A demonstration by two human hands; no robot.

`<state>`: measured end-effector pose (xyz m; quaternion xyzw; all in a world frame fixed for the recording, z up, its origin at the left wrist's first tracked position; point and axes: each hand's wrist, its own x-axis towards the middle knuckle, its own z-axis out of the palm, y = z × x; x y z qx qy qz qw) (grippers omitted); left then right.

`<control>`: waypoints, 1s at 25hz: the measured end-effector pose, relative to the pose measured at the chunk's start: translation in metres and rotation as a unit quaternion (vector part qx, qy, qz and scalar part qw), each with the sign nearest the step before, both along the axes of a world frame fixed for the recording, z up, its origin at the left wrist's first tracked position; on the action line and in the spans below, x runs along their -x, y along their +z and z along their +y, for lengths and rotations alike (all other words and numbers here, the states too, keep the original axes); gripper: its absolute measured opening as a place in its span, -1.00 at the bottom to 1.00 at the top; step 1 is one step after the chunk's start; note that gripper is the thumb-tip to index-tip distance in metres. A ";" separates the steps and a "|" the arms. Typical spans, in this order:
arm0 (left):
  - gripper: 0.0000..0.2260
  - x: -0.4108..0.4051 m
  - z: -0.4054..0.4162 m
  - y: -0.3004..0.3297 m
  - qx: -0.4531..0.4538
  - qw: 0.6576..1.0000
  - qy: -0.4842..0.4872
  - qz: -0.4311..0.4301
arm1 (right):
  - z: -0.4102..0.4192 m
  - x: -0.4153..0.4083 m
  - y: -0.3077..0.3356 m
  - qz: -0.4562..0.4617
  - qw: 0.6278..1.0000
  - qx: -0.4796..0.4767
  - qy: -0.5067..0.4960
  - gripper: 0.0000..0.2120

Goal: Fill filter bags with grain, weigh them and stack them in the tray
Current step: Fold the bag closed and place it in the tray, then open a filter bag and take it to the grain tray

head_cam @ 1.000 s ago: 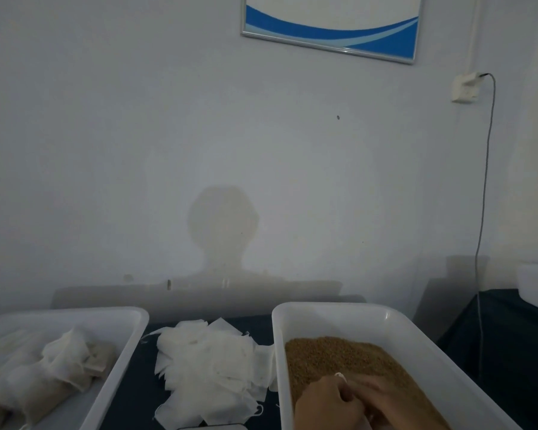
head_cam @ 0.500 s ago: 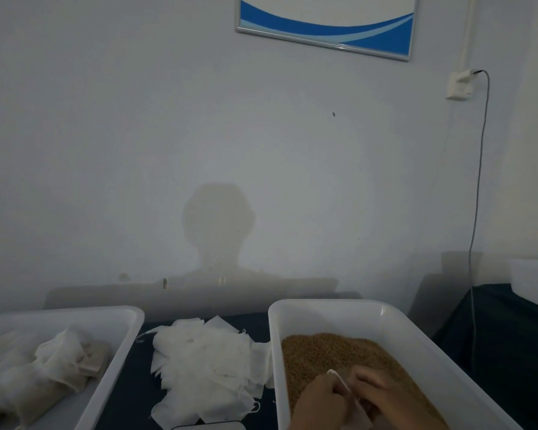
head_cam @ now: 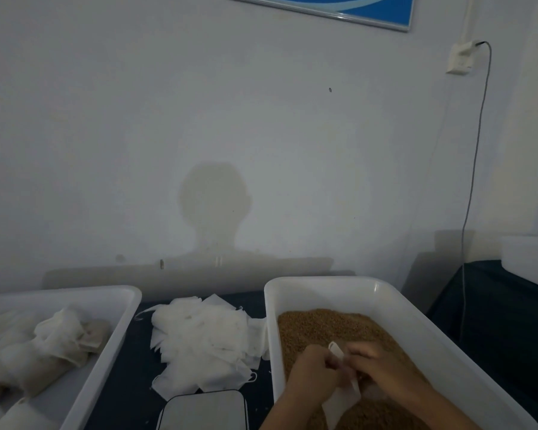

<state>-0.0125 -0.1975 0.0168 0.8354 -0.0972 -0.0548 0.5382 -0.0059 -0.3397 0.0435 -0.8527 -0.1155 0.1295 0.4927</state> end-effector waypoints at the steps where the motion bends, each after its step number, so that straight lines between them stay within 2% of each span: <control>1: -0.89 0.001 0.000 0.001 0.013 1.000 0.004 -0.002 | 0.000 0.001 0.001 -0.007 1.000 -0.008 0.002 -0.65; 5: -0.78 0.002 0.002 0.004 0.061 0.998 0.009 0.010 | 0.001 0.006 0.002 -0.035 0.999 -0.021 0.015 -0.69; 9: -0.78 0.003 0.002 0.005 0.098 0.995 0.013 0.019 | 0.000 0.009 0.002 -0.022 0.998 -0.062 0.013 -0.75; 12: -0.82 0.002 0.000 0.001 0.018 0.998 0.037 -0.046 | -0.001 0.010 0.002 0.003 0.997 -0.072 0.013 -0.76; 14: -0.83 0.004 -0.001 -0.001 -0.025 0.995 0.045 -0.082 | -0.002 0.010 0.001 0.014 0.999 -0.045 0.022 -0.79; 19: -0.72 0.010 -0.002 0.001 -0.041 0.988 0.051 -0.139 | -0.006 0.003 -0.006 -0.013 0.998 0.056 -0.010 -0.85; 23: -0.83 0.012 -0.002 0.004 -0.063 0.981 0.067 -0.172 | -0.003 0.010 -0.004 0.066 0.997 -0.027 -0.010 -0.81; 25: -0.88 0.014 -0.003 0.004 -0.087 0.978 0.066 -0.179 | -0.003 0.009 -0.004 0.054 0.999 0.002 -0.005 -0.84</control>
